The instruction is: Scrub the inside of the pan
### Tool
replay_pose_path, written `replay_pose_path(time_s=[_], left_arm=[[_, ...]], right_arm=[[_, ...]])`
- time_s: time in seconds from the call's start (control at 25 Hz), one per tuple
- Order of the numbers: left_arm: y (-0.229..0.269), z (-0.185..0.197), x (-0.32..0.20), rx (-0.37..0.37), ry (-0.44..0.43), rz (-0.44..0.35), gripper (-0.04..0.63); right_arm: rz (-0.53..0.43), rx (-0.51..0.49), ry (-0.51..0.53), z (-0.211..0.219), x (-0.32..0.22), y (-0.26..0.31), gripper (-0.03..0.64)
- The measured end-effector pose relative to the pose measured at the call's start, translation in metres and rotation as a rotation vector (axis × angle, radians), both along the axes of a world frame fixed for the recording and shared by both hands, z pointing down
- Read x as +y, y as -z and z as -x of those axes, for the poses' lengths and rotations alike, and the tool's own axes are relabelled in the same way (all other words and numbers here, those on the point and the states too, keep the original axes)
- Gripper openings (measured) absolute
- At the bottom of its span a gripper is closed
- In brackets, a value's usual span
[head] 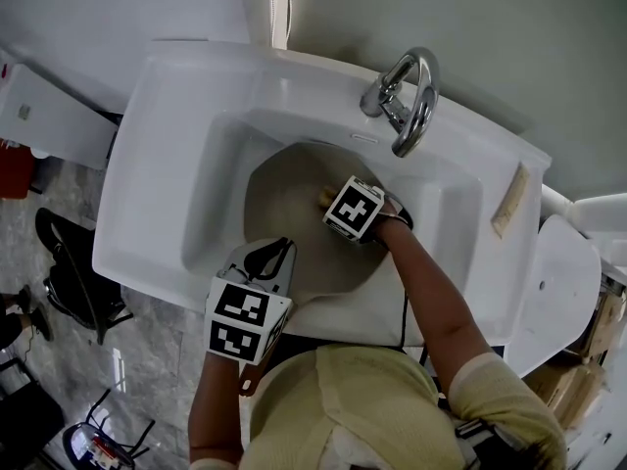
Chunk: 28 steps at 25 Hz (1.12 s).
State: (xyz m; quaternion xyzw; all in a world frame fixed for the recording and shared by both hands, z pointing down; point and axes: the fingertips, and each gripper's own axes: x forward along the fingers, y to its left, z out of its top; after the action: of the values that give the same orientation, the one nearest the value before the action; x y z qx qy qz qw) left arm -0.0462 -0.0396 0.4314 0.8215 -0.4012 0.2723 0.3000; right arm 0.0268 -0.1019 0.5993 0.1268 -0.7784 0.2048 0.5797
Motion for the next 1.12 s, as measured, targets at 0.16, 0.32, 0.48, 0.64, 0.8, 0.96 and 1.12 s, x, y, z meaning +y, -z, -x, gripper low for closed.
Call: replay_pose_path(time_s=[0.16,0.32,0.48,0.64,0.8,0.96,1.12], left_arm=[[-0.001,-0.002,0.004,-0.002,-0.005,0.005,0.072],[0.0,-0.004,0.007,-0.007,-0.01,0.006,0.072],[0.001,-0.005,0.011,-0.011,-0.009,0.004,0.072],[0.002,-0.003,0.012,-0.006,0.002,0.002,0.072],[0.003,-0.001,0.015,-0.012,0.004,0.0,0.072],[0.004,0.001,0.018,-0.013,0.008,-0.005,0.072],[0.006,0.003,0.02,-0.015,0.012,-0.008,0.072]], right_arm=[[0.024,-0.002,0.034,0.0,0.011,0.003,0.074],[0.085,-0.016,0.052,0.0,0.027,0.006,0.074],[0.168,-0.052,0.077,0.004,0.047,0.014,0.074],[0.23,-0.092,0.088,0.008,0.063,0.017,0.074],[0.281,-0.122,0.092,0.012,0.075,0.022,0.074],[0.306,-0.137,0.104,0.016,0.083,0.023,0.074],[0.351,-0.161,0.126,0.02,0.094,0.026,0.074]])
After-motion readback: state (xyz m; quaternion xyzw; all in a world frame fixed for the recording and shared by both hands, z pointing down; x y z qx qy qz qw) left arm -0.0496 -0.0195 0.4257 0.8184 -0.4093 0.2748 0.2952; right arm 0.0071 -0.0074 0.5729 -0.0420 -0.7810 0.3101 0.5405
